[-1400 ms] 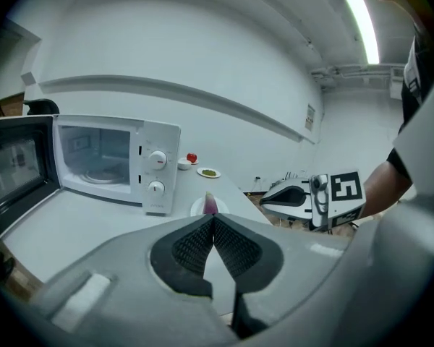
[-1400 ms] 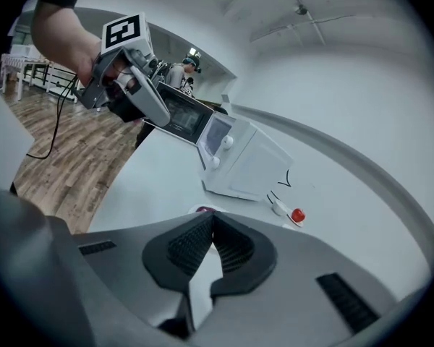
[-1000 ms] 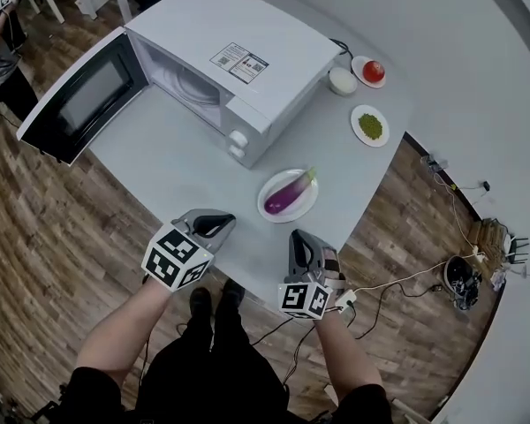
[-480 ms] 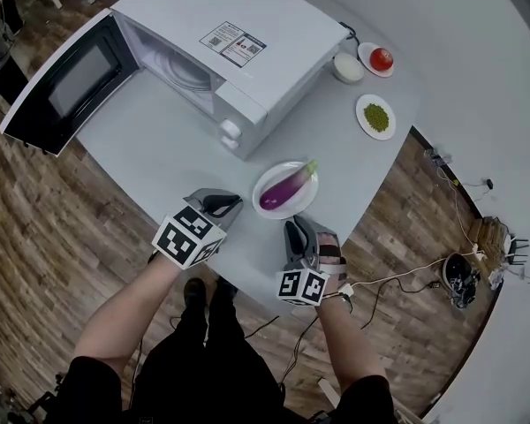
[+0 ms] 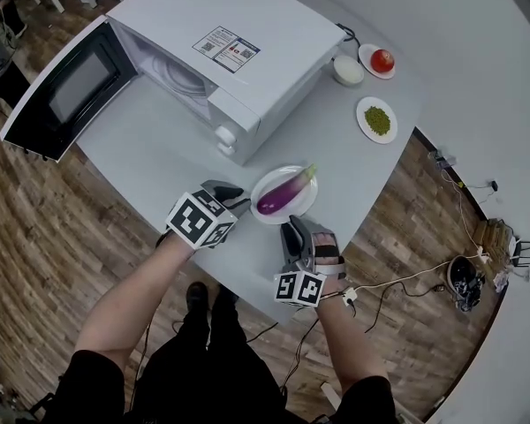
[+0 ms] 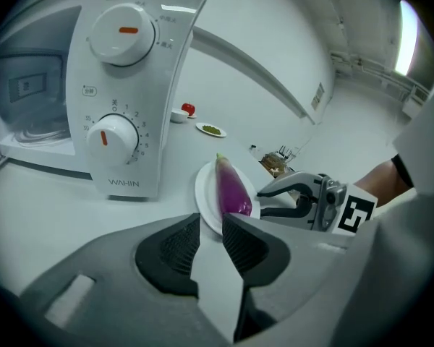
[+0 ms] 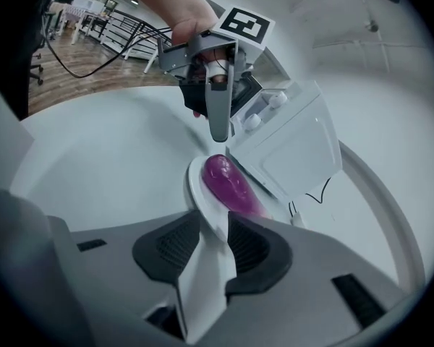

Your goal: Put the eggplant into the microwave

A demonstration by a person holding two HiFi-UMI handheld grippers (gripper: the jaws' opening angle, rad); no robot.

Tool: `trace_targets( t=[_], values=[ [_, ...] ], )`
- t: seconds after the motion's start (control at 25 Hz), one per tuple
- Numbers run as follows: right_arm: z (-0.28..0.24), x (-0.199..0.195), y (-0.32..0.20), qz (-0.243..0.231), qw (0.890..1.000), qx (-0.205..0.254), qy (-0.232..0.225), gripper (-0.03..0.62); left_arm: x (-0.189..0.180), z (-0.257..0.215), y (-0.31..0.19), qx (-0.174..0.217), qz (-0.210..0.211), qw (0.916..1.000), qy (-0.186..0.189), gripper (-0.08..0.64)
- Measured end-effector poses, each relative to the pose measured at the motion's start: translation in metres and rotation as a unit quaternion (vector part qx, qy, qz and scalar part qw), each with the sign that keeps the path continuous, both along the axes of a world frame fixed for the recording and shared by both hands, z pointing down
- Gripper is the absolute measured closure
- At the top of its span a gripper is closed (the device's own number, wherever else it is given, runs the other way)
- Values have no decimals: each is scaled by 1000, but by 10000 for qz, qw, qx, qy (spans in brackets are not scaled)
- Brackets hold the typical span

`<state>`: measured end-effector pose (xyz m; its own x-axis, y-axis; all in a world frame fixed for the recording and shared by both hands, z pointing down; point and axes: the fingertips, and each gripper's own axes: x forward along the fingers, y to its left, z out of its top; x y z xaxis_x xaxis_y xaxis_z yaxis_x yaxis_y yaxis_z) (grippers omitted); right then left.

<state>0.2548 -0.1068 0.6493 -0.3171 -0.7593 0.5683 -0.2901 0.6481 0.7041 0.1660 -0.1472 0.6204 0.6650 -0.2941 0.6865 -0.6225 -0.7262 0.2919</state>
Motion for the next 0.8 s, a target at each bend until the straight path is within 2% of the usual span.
trace_targets(
  t=[0.16,0.24,0.36,0.52,0.8],
  values=[
    [1,-3,1,-227,9991,245,274,471,2,7,-4,161,195,9991,-341,477],
    [4,-4,2,-393,9974,353,497,493,1,7,-7,355,251,9978,-499,477],
    [9,-6,4,-594,9934,535,824,543,-1,3,-10,715,340,9939,-769,477],
    [9,-6,5,-625,9897,725,1068,548,-1,5,-8,957,510,9883,-1075,477],
    [10,-9,1,-681,9828,928,1442,557,-4,6,-5,1057,456,9877,-1053,477]
  ],
)
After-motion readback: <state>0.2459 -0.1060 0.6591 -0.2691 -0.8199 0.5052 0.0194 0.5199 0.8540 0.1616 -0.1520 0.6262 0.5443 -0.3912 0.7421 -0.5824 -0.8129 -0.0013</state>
